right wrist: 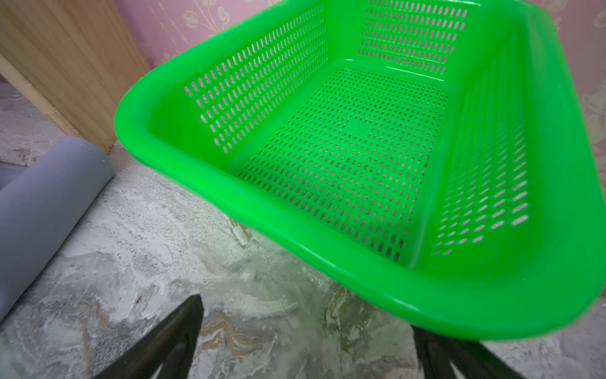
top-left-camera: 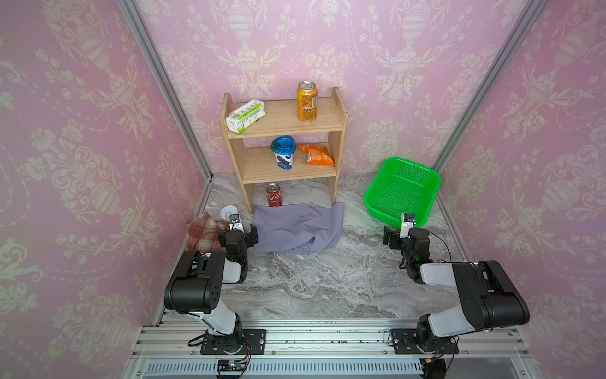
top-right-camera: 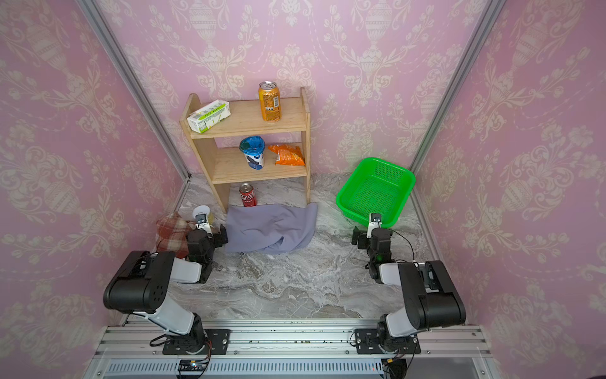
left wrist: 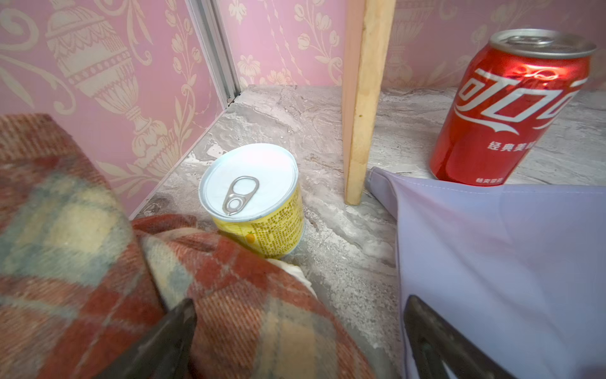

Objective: Roll up the skirts
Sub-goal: Flatten out the skirt at the center of the board.

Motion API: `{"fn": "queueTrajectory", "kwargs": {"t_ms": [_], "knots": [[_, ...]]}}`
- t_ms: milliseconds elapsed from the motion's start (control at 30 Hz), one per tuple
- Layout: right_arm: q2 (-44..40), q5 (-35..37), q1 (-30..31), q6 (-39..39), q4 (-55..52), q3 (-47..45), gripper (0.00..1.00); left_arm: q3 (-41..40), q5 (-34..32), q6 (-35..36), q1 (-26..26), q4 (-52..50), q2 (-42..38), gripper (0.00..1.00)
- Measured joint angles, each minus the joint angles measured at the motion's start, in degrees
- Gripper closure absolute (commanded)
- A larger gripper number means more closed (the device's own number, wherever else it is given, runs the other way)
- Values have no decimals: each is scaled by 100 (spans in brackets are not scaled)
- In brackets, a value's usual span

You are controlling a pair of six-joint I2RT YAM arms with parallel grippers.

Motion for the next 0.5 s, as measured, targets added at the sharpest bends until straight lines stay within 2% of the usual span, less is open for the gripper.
{"fn": "queueTrajectory", "kwargs": {"t_ms": [500], "knots": [[0,-166,-114,-24,-50,61,0,-20,11,0,-7,109,17,1]]}}
